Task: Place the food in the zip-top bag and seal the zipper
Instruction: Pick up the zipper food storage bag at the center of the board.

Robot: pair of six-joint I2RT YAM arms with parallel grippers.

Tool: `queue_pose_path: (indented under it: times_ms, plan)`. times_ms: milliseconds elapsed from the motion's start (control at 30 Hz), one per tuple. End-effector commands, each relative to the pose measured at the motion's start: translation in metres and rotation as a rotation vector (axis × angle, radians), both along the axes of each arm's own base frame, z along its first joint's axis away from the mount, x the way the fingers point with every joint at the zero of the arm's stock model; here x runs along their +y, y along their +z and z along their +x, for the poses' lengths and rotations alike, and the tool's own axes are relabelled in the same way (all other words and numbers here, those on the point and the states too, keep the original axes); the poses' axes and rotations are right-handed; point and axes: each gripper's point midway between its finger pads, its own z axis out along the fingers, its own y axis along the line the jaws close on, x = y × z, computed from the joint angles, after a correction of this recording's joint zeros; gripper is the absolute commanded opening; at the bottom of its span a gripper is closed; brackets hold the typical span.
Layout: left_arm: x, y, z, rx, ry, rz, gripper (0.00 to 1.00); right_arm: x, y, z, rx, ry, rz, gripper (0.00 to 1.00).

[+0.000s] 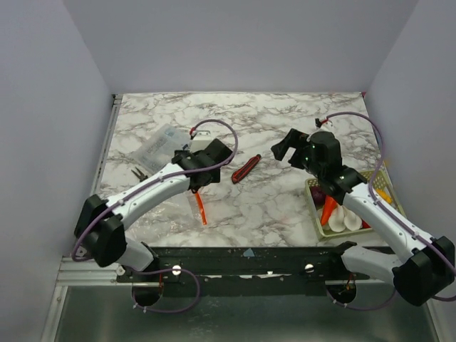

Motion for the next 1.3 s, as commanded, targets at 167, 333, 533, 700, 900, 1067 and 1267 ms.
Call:
queue_pose_path:
  times_ms: [167, 333, 533, 700, 900, 1067, 1267]
  plan:
    - [-0.001, -0.028, -0.007, 0.052, 0.085, 0.349, 0.78, -0.022, 0.001, -0.013, -0.002, -0.053, -0.057, 1.0]
    - [-0.008, -0.048, -0.005, 0.098, 0.073, 0.388, 0.75, -0.027, -0.005, -0.015, 0.003, -0.064, -0.082, 1.0]
    - [-0.012, -0.073, -0.005, 0.133, 0.057, 0.398, 0.67, -0.03, -0.015, -0.017, 0.019, -0.074, -0.099, 1.0]
    - [-0.006, -0.084, -0.004, 0.151, 0.079, 0.413, 0.6, -0.033, -0.02, -0.017, 0.028, -0.08, -0.11, 1.0]
    - [0.006, -0.097, -0.005, 0.172, 0.103, 0.417, 0.53, -0.035, -0.026, -0.018, 0.038, -0.088, -0.118, 1.0]
    - [0.013, -0.102, -0.006, 0.18, 0.107, 0.419, 0.48, -0.031, -0.032, -0.016, 0.054, -0.081, -0.112, 1.0]
    - [0.014, -0.097, -0.007, 0.179, 0.102, 0.388, 0.19, -0.025, -0.045, -0.014, 0.091, -0.064, -0.115, 1.0]
